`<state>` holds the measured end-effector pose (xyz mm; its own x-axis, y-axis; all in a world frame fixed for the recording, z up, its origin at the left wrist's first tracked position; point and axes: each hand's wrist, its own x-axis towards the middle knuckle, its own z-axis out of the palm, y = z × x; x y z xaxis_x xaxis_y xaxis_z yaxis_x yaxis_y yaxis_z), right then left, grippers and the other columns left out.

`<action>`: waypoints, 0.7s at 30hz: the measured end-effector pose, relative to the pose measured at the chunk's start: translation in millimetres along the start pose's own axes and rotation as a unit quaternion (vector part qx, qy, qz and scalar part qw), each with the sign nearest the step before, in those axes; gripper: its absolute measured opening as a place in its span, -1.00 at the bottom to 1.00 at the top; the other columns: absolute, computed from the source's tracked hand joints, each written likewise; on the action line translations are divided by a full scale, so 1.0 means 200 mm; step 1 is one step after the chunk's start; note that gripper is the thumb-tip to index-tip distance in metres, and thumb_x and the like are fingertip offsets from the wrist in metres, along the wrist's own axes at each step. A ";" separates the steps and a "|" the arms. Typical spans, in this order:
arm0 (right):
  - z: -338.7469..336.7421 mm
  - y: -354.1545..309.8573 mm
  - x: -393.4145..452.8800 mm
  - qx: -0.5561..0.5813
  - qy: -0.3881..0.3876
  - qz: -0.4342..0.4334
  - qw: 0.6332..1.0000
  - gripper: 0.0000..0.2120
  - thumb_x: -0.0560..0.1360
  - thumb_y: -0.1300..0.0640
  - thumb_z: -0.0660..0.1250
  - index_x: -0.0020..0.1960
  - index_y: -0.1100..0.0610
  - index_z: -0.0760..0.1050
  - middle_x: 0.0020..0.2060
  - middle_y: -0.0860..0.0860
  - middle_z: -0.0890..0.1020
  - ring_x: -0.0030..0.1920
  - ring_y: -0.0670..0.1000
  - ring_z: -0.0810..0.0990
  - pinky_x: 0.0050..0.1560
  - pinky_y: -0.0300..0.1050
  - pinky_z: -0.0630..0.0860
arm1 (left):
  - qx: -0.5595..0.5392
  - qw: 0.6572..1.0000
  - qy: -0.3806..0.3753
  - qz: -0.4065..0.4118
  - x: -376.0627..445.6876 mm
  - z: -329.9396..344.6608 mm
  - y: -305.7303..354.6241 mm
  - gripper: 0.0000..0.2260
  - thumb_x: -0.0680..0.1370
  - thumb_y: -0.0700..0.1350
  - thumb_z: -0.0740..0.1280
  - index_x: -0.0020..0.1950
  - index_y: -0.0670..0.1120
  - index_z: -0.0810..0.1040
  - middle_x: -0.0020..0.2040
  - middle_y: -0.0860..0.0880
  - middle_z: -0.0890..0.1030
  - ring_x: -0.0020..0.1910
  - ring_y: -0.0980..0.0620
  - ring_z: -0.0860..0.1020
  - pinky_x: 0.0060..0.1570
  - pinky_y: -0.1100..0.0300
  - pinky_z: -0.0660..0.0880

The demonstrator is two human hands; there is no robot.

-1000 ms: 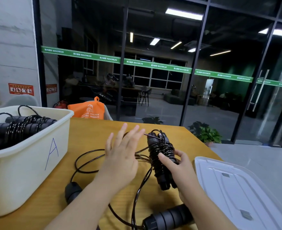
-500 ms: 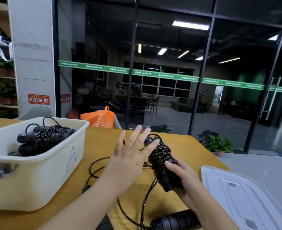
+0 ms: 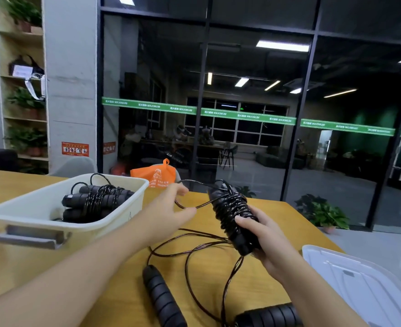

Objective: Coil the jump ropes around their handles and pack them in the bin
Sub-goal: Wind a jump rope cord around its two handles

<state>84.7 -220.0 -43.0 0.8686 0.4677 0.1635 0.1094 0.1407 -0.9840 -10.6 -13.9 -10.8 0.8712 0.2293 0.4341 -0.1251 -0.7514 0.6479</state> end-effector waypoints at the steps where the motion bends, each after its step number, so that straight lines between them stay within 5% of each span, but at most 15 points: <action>1: 0.02 -0.01 0.00 0.004 0.000 -0.003 1.000 -0.52 0.47 0.18 0.41 0.36 0.01 0.42 0.13 0.09 0.64 0.04 0.12 0.66 -0.17 -0.07 0.58 | -0.068 0.997 0.009 -0.044 0.01 0.00 0.02 -0.79 0.58 0.06 0.24 0.19 0.08 0.38 0.21 0.13 0.45 0.07 0.13 0.45 0.07 0.20 0.39; 2: 0.03 -0.01 0.01 0.012 -0.004 -0.007 1.000 -0.51 0.46 0.19 0.41 0.36 0.02 0.42 0.13 0.10 0.64 0.05 0.14 0.66 -0.14 -0.05 0.58 | -0.130 0.987 0.023 -0.090 0.02 0.00 0.03 -0.84 0.60 0.08 0.20 0.11 0.07 0.44 0.18 0.11 0.50 0.03 0.14 0.47 0.04 0.17 0.43; 5: 0.06 -0.01 0.01 0.041 -0.029 -0.023 0.998 -0.46 0.35 0.19 0.47 0.32 0.08 0.47 0.10 0.15 0.65 0.07 0.18 0.66 -0.07 -0.03 0.57 | -0.287 0.936 -0.002 -0.202 0.04 -0.02 0.03 -0.59 0.61 0.21 0.05 0.07 0.00 0.59 0.09 0.03 0.60 0.06 0.06 0.55 -0.04 0.11 0.49; 10: 0.09 0.00 -0.04 0.020 -0.102 -0.062 0.993 -0.32 0.24 0.11 0.48 0.36 0.03 0.44 0.15 0.09 0.64 0.11 0.11 0.64 -0.04 -0.12 0.57 | -0.346 0.869 -0.132 -0.329 0.04 -0.04 -0.03 -0.29 0.56 0.36 -0.09 0.14 -0.14 0.62 0.08 -0.09 0.59 -0.01 -0.05 0.53 -0.17 0.11 0.46; 15: 0.11 0.01 -0.05 0.011 -0.089 -0.100 0.991 -0.22 0.14 0.03 0.51 0.36 -0.03 0.43 0.10 0.02 0.67 0.09 0.04 0.65 -0.04 -0.17 0.57 | -0.364 0.821 -0.221 -0.381 0.01 -0.05 -0.04 -0.56 0.63 0.09 0.10 0.13 -0.23 0.59 -0.07 -0.13 0.62 -0.22 -0.02 0.55 -0.39 0.21 0.48; 21: 0.11 0.06 -0.07 -0.015 -0.150 -0.058 0.987 -0.28 0.24 0.14 0.50 0.38 -0.03 0.42 0.16 0.06 0.64 0.15 0.12 0.63 0.07 -0.02 0.58 | -0.544 0.765 -0.058 -0.339 0.08 -0.05 -0.04 -0.87 0.58 -0.34 0.15 -0.10 -0.23 0.45 -0.29 -0.22 0.62 -0.39 -0.06 0.60 -0.53 0.22 0.56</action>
<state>63.7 -205.7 -55.2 0.6672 0.6883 0.2848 0.2189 0.1844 -0.9582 -1.0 1.6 -3.4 0.9395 0.2339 -0.2503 0.1081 0.4908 0.8645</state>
